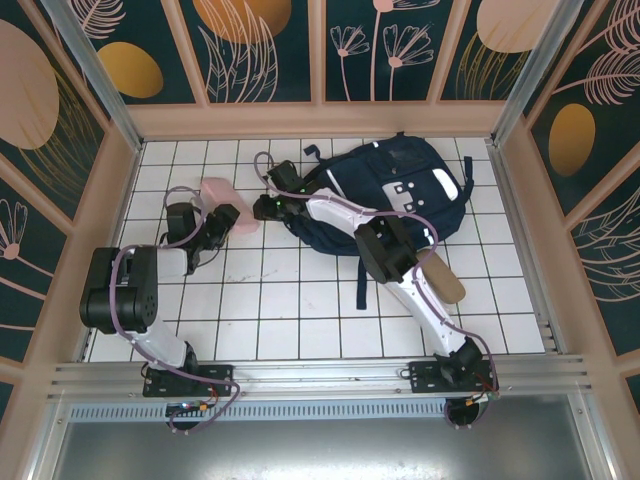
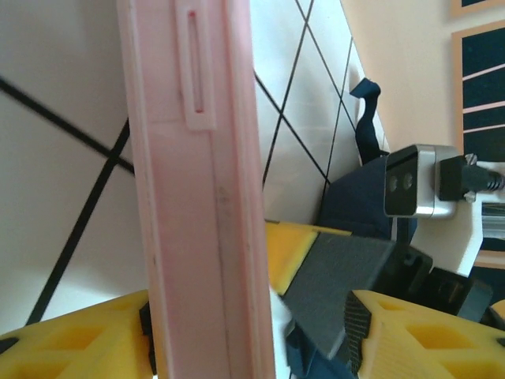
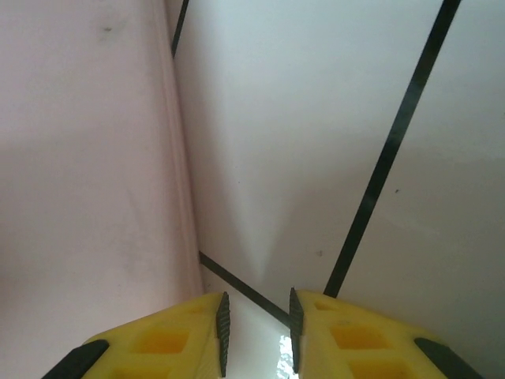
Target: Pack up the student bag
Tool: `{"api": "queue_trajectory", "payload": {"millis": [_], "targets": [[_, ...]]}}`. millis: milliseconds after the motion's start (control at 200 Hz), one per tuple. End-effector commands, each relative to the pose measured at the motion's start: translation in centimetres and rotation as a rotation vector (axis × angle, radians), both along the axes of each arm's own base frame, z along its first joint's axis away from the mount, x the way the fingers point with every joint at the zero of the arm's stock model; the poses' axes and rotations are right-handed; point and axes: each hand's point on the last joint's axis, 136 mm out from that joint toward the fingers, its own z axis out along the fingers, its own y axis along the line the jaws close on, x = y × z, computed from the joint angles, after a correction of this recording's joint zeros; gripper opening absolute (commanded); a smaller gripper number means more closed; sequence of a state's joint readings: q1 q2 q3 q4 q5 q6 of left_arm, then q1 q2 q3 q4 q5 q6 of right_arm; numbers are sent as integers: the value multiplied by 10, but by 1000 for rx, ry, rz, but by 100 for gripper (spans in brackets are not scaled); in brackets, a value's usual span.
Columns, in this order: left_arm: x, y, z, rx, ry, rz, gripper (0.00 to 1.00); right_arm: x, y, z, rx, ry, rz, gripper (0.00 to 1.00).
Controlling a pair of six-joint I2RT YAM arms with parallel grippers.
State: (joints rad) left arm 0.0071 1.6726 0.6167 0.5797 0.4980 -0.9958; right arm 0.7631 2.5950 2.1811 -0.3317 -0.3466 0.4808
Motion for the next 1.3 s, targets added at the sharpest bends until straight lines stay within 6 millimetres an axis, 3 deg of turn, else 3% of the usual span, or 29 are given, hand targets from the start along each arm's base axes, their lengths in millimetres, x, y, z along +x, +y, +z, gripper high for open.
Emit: {"api": "queue_trajectory", "payload": {"millis": [0, 240, 470, 500, 630, 881, 981, 1061, 1296], "targets": [[5, -7, -10, 8, 22, -46, 61, -25, 1, -19, -35, 81, 43, 29], [7, -4, -20, 27, 57, -32, 40, -19, 1, 1, -32, 41, 33, 33], [4, -1, -16, 58, 64, -36, 34, -3, -4, 70, -19, -86, -3, 45], [6, -2, -3, 62, 32, -38, 34, -1, -8, 80, -26, -104, -10, 46], [7, -2, 12, 71, 5, -49, 34, 7, -36, 118, -98, -189, -69, 47], [2, -8, 37, 61, -50, -86, 33, 3, -112, 149, -305, -302, -133, 48], [0, -10, 45, 52, -65, -96, 33, -1, -141, 141, -423, -326, -151, 49], [-2, -11, 48, 43, -69, -97, 33, -3, -162, 123, -523, -305, -158, 49], [-10, -13, 50, 19, -77, -97, 33, -12, -192, 70, -705, -256, -133, 51]]}}
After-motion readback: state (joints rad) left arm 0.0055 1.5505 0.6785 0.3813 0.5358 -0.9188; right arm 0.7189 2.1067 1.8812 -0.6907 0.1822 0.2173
